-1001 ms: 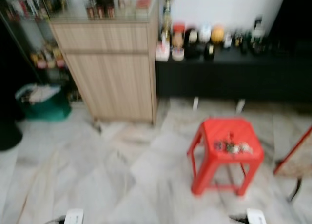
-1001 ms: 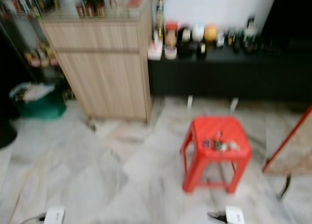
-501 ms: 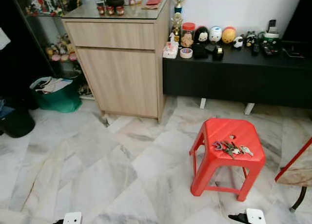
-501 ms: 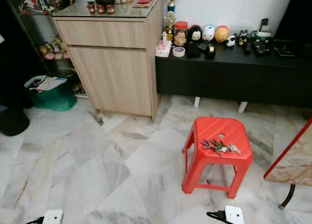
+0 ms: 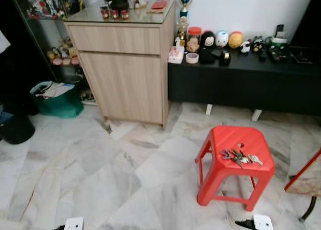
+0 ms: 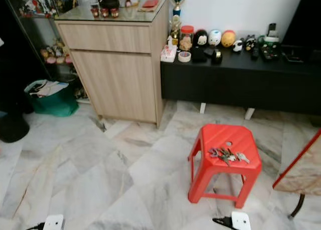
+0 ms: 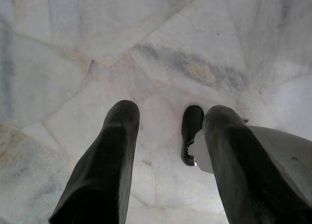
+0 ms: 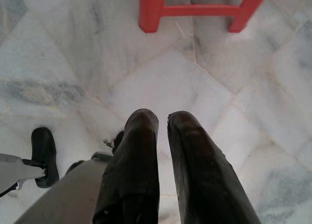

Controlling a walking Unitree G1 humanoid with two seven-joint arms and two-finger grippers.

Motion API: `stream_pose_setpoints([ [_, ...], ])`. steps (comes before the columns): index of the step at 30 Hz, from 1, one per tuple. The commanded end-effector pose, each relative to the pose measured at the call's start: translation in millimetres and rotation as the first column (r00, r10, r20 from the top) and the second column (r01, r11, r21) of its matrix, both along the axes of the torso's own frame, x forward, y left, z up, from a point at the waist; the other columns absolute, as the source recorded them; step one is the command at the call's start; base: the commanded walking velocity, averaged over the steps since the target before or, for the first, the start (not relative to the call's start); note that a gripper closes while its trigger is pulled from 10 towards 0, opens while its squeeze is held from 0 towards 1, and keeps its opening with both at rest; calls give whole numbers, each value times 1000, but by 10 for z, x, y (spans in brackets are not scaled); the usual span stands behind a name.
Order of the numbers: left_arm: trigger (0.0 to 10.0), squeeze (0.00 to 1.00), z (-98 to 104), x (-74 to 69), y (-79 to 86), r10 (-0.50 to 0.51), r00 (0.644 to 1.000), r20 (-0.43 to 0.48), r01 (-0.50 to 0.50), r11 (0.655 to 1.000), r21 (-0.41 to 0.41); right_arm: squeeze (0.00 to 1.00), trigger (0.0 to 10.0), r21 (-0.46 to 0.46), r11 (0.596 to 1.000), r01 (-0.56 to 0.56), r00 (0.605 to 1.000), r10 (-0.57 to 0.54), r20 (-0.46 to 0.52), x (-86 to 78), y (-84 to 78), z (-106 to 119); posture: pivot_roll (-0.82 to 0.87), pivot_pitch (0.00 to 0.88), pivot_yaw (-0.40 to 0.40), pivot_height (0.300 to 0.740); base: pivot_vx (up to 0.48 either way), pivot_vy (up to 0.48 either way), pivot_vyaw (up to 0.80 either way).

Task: Hang keys on a hook

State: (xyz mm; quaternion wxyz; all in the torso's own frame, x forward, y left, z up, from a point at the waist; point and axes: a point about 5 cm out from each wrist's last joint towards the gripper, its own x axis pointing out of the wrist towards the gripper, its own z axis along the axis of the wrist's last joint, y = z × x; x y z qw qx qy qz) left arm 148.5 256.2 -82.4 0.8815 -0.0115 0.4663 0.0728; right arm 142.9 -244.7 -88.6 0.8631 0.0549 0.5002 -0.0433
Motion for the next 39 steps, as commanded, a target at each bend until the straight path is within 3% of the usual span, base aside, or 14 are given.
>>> stream_pose_setpoints([
  [1,10000,0,-6,-22,7,5,1000,-2,-5,1000,-3,0,10000,5,1000,2,1000,-2,12,8,5,4,38,0,0,734,255,0,0],
  [31,10000,0,5,18,-4,10,1000,7,-10,1000,-12,0,10000,4,1000,3,1000,-3,19,46,4,17,31,0,-1,734,264,0,0],
  [39,10000,0,33,71,-11,8,999,50,-7,1000,-13,0,10000,-11,1000,2,999,-1,42,87,1,35,24,0,3,734,67,0,0],
])
